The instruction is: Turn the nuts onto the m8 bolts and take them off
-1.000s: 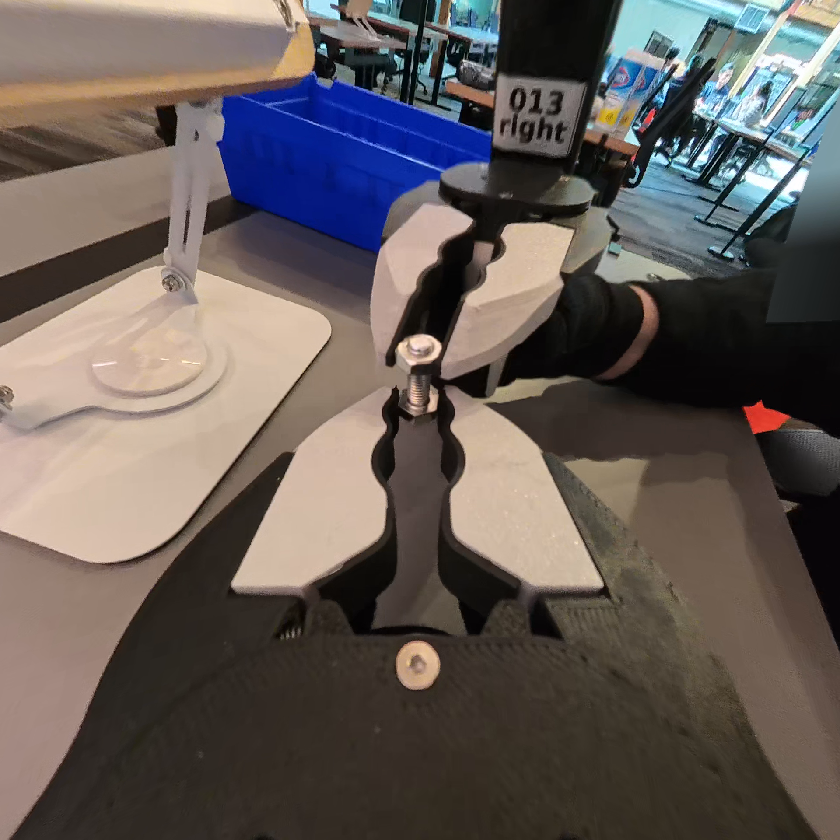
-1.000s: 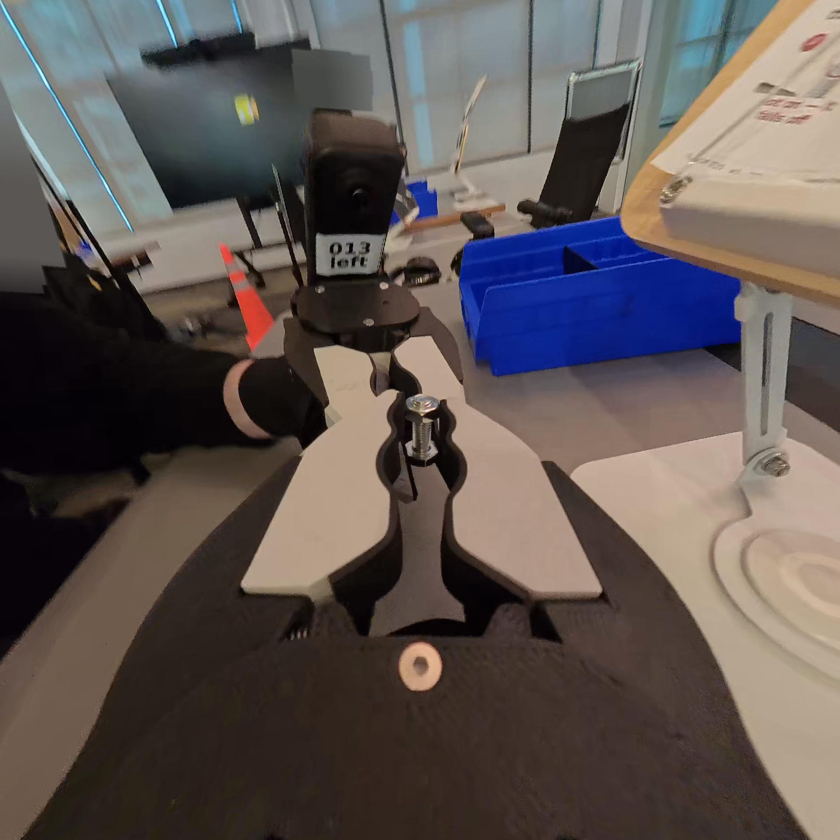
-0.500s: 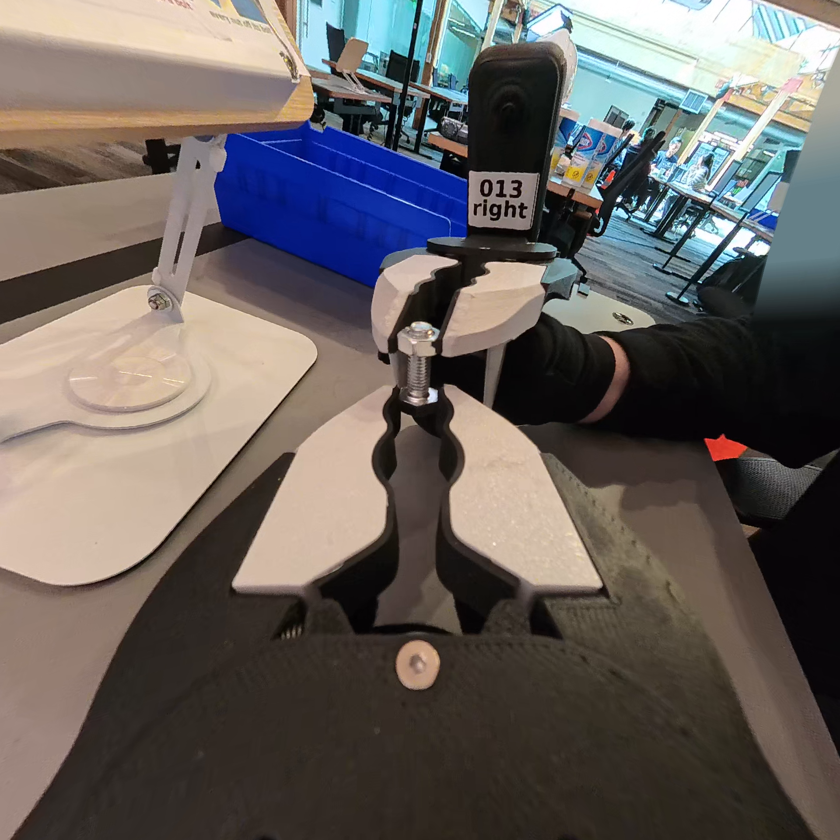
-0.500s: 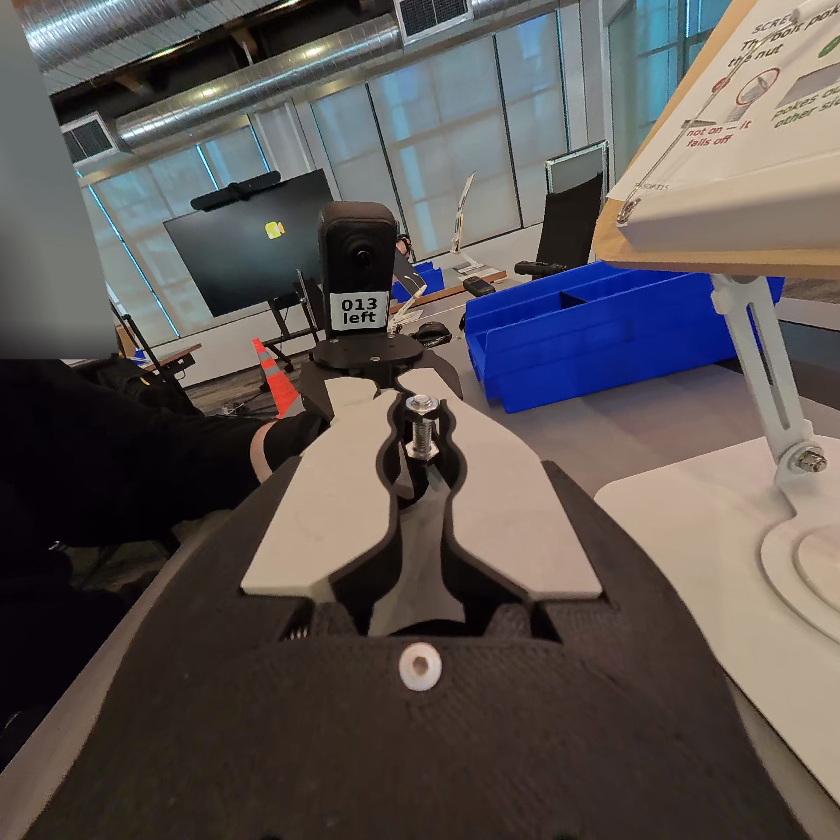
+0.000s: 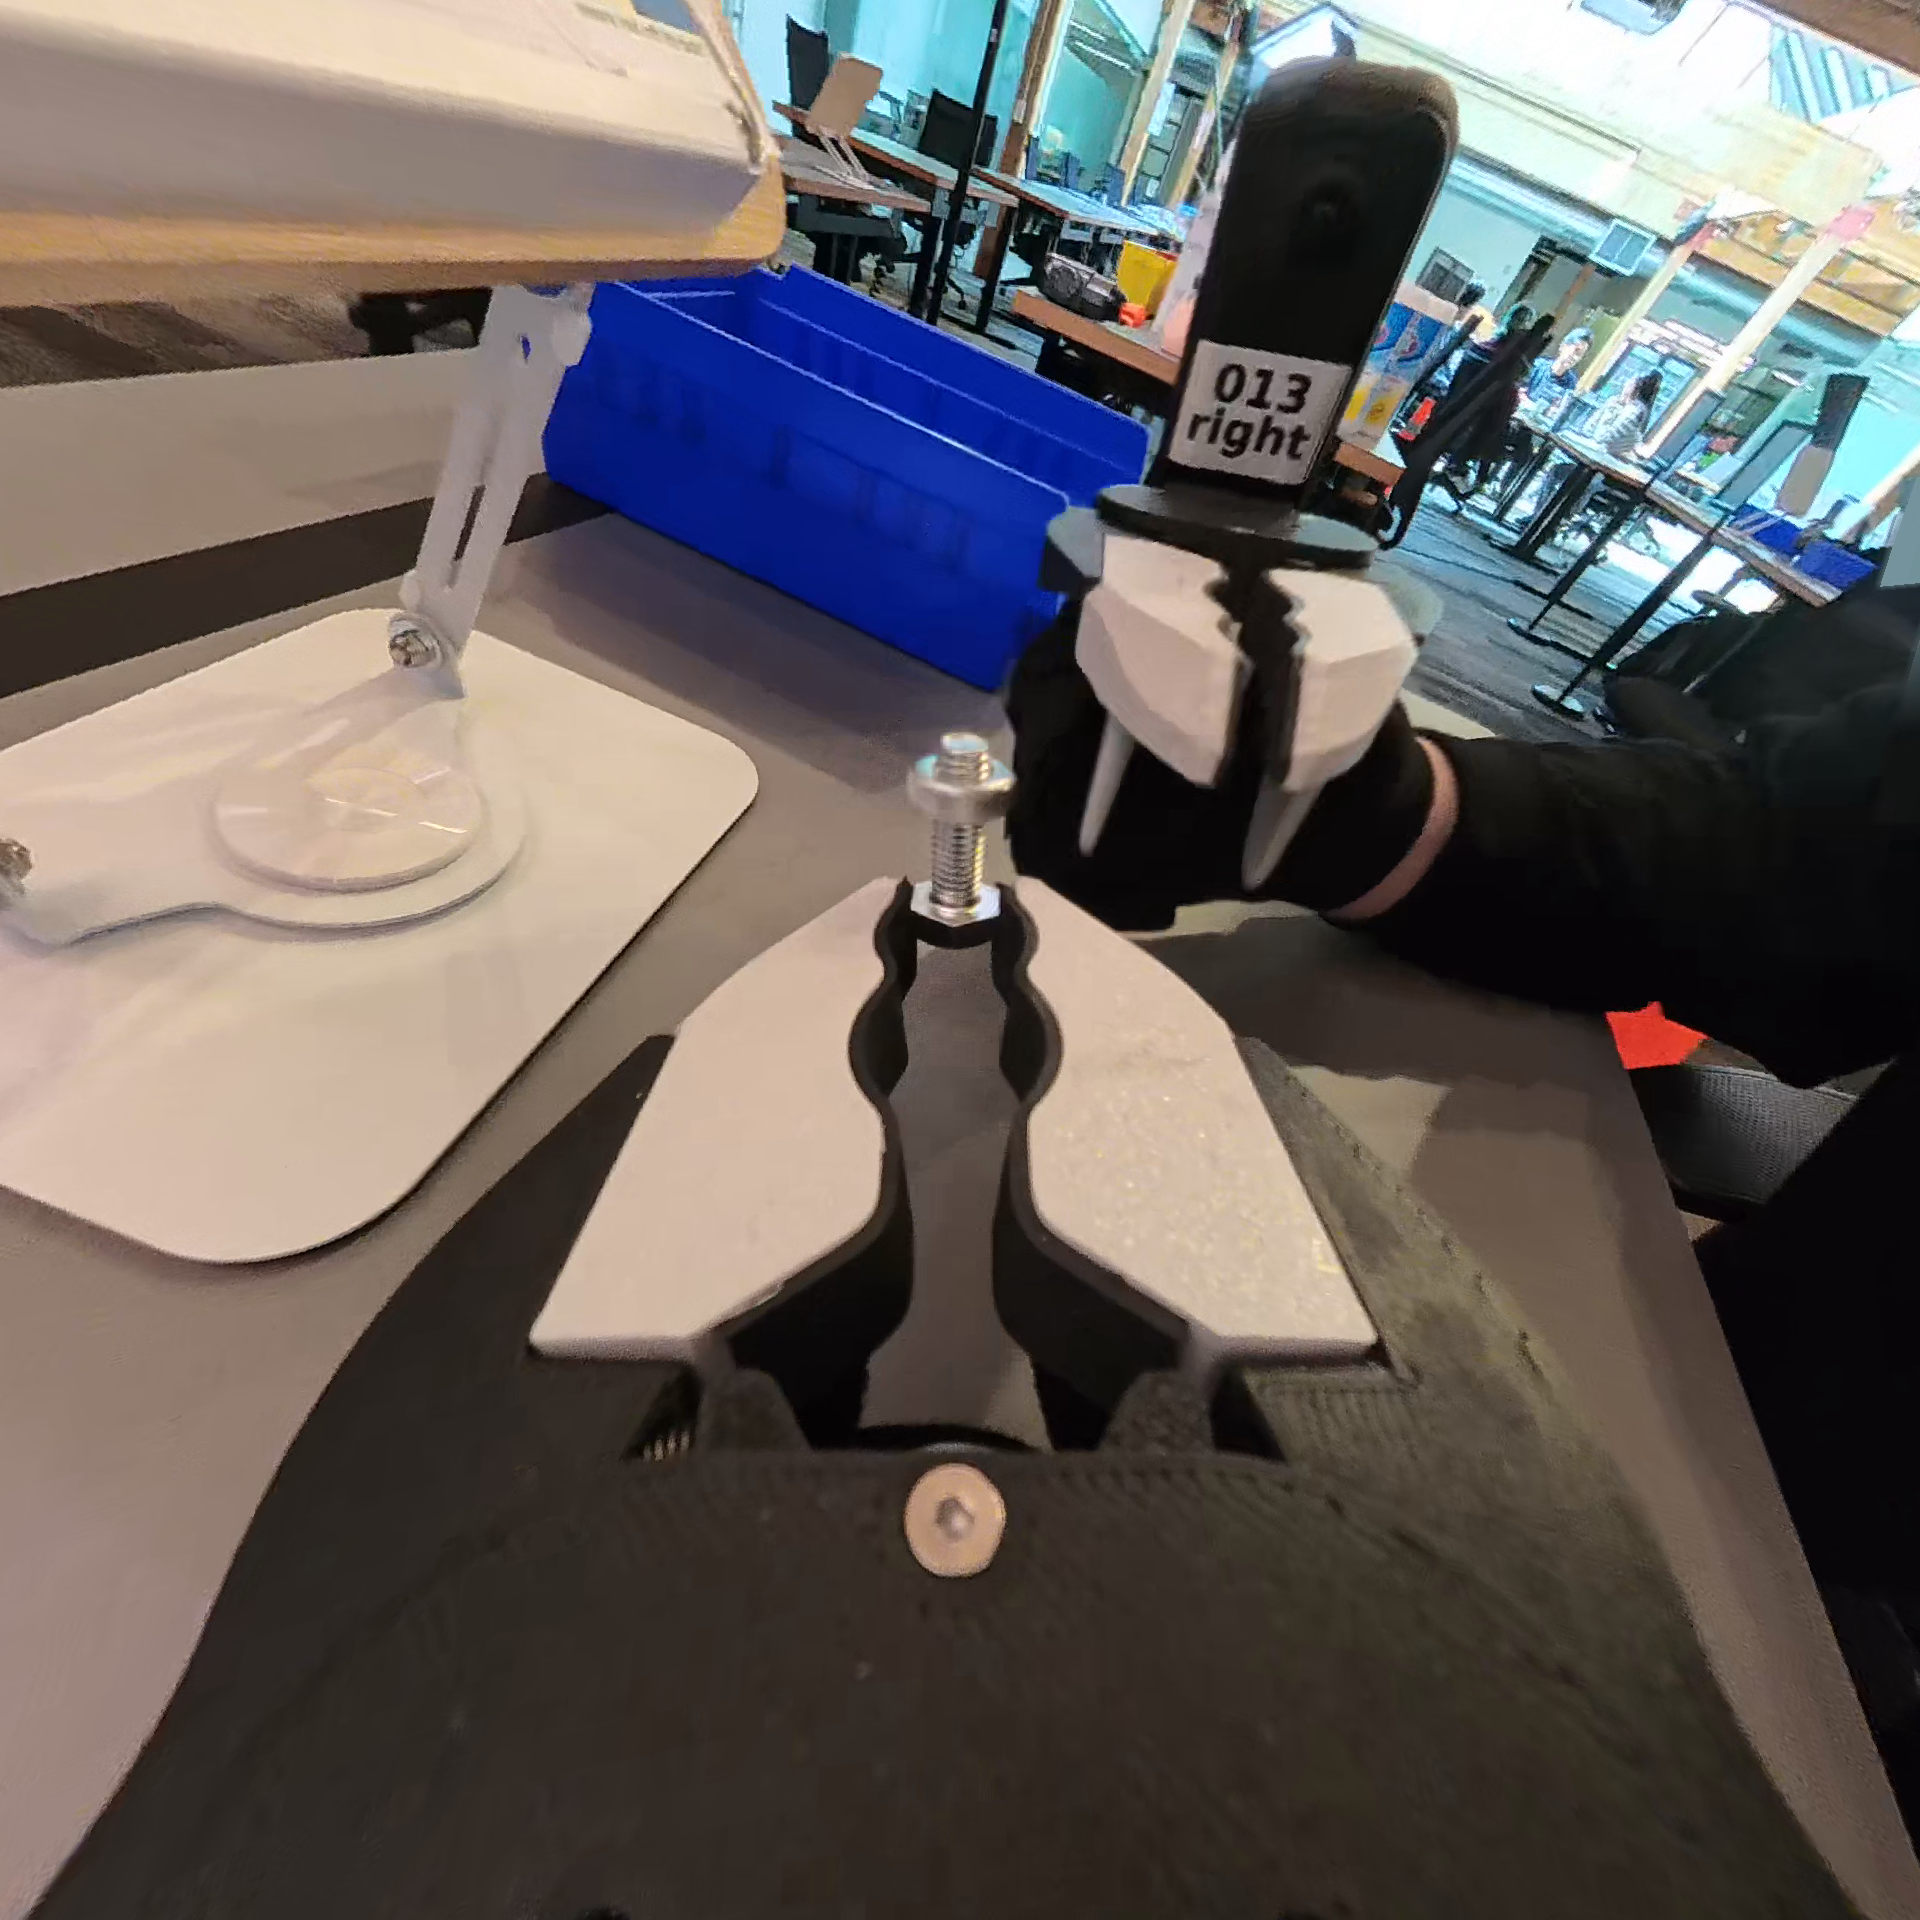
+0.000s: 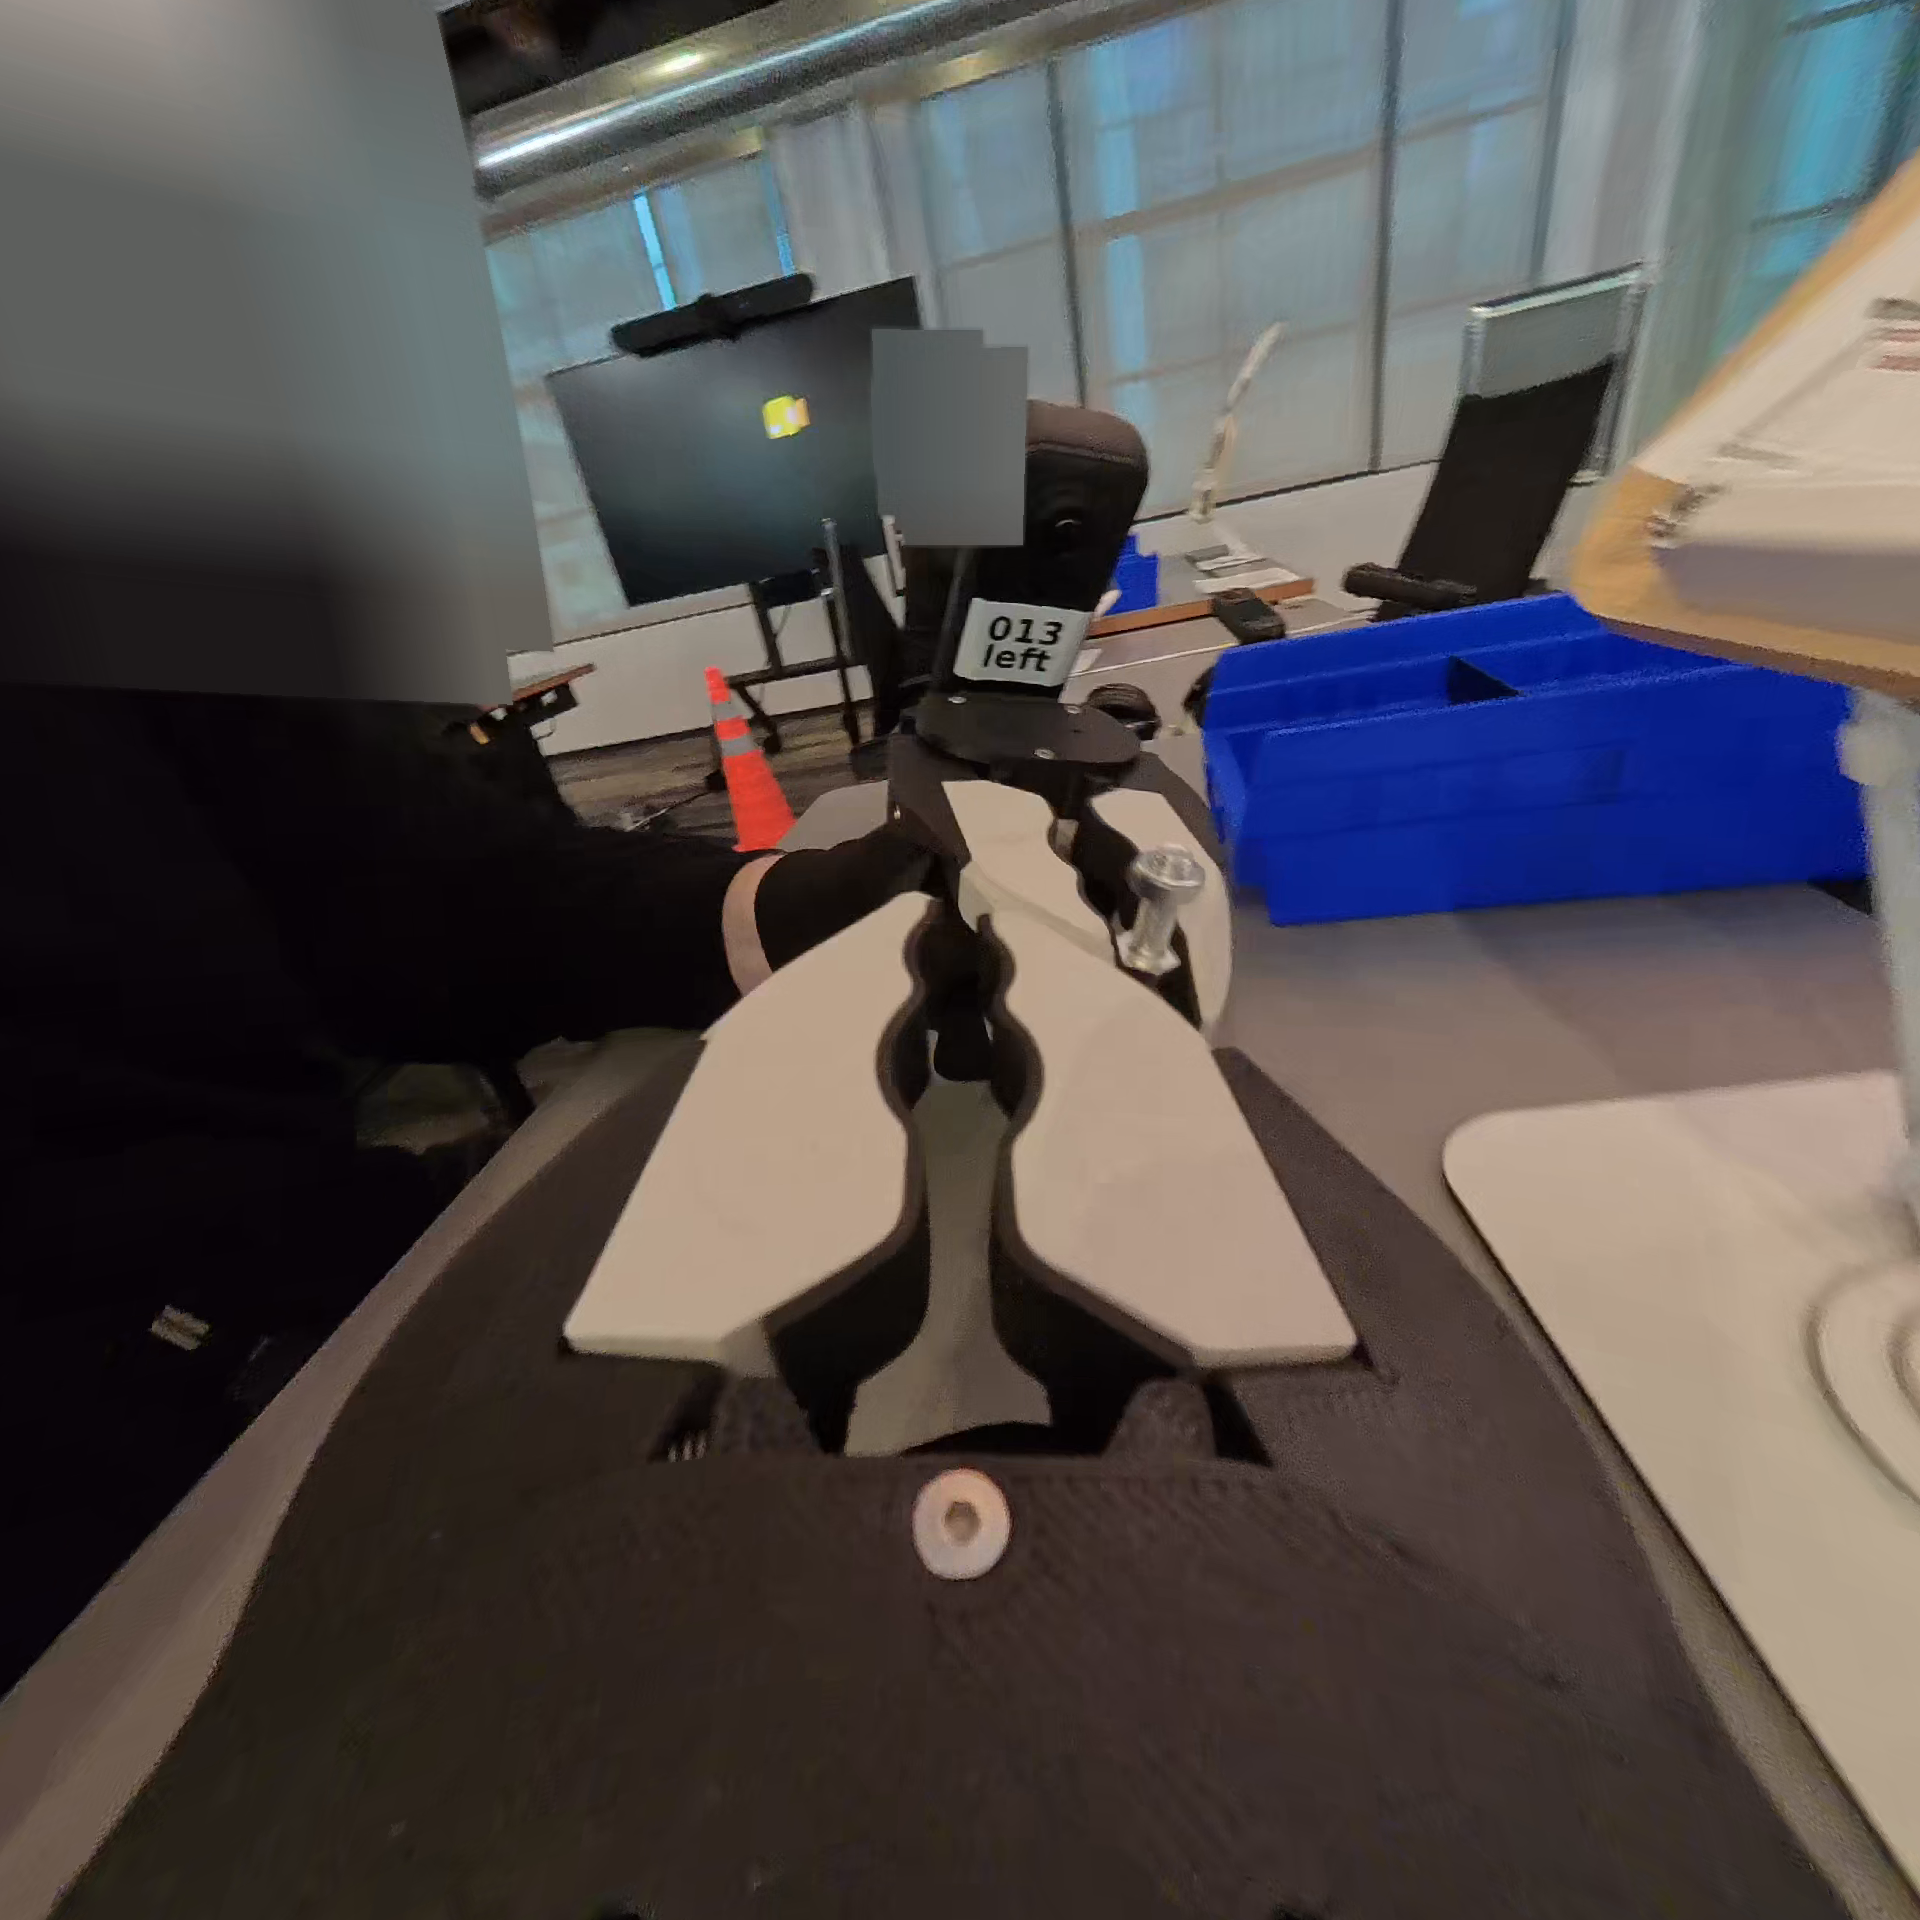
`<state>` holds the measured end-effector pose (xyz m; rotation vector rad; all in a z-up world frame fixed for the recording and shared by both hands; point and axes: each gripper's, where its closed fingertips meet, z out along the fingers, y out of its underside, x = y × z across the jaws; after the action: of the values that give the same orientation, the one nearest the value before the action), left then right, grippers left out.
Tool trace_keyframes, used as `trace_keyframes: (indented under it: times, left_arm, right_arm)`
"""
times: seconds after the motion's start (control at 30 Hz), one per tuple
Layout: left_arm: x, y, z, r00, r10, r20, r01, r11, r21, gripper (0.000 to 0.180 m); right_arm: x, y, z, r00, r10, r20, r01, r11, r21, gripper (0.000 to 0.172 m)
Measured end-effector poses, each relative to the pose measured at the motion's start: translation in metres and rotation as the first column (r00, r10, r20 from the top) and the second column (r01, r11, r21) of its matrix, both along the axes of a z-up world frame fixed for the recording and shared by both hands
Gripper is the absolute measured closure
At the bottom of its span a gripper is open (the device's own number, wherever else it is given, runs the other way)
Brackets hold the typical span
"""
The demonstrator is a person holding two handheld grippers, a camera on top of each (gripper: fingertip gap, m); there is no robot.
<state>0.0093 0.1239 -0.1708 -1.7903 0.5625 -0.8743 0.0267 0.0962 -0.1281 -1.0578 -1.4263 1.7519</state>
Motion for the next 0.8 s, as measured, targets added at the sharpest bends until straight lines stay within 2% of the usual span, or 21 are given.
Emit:
trace_keyframes:
  times: [0.07, 0.1, 0.2, 0.3, 0.4, 0.5, 0.67, 0.7, 0.73, 0.8]
  left_arm:
    - [-0.001, 0.001, -0.002, 1.0, 0.0, -0.002, 0.0, 1.0, -0.001, 0.166]
    - [0.001, 0.0, -0.002, 1.0, -0.007, -0.002, 0.007, 1.0, -0.007, 0.166]
    - [0.009, -0.001, -0.006, 0.999, -0.023, -0.032, 0.023, 1.0, -0.009, 0.166]
    - [0.014, -0.002, -0.003, 0.999, -0.031, -0.02, 0.031, 1.0, -0.001, 0.166]
    - [0.015, -0.002, -0.001, 0.999, -0.033, -0.014, 0.033, 0.999, 0.006, 0.166]
    - [0.016, -0.003, -0.001, 0.999, -0.044, -0.005, 0.044, 0.999, 0.006, 0.166]
    - [0.018, -0.004, 0.009, 0.998, -0.045, 0.035, 0.044, 0.998, 0.039, 0.166]
    - [0.017, -0.003, 0.009, 0.998, -0.042, 0.042, 0.041, 0.999, 0.032, 0.158]
    - [0.014, -0.001, 0.007, 0.999, -0.023, 0.037, 0.022, 1.0, 0.019, 0.142]
    - [0.009, 0.0, 0.006, 0.999, -0.013, 0.029, 0.013, 1.0, 0.022, 0.138]
  right_arm:
    - [0.012, -0.001, 0.001, 1.0, 0.015, -0.013, -0.015, 1.0, -0.004, 0.172]
    - [0.012, 0.004, 0.001, 1.0, -0.024, -0.007, 0.024, 1.0, -0.003, 0.172]
    - [0.0, 0.02, -0.002, 0.991, -0.137, 0.016, 0.137, 0.991, 0.004, 0.144]
    - [-0.016, 0.024, -0.006, 0.984, -0.168, 0.054, 0.168, 0.986, 0.018, 0.125]
    - [-0.029, 0.02, -0.015, 0.981, -0.162, 0.104, 0.157, 0.986, 0.06, 0.132]
    - [-0.034, 0.019, -0.015, 0.982, -0.157, 0.11, 0.152, 0.987, 0.055, 0.154]
    - [-0.03, 0.021, -0.007, 0.984, -0.173, 0.048, 0.173, 0.985, 0.014, 0.157]
    - [-0.027, 0.023, -0.001, 0.982, -0.189, 0.022, 0.188, 0.982, 0.013, 0.157]
    - [-0.024, 0.026, 0.004, 0.978, -0.207, -0.001, 0.206, 0.978, 0.03, 0.157]
    - [-0.013, 0.035, 0.016, 0.965, -0.26, -0.025, 0.261, 0.962, 0.08, 0.157]
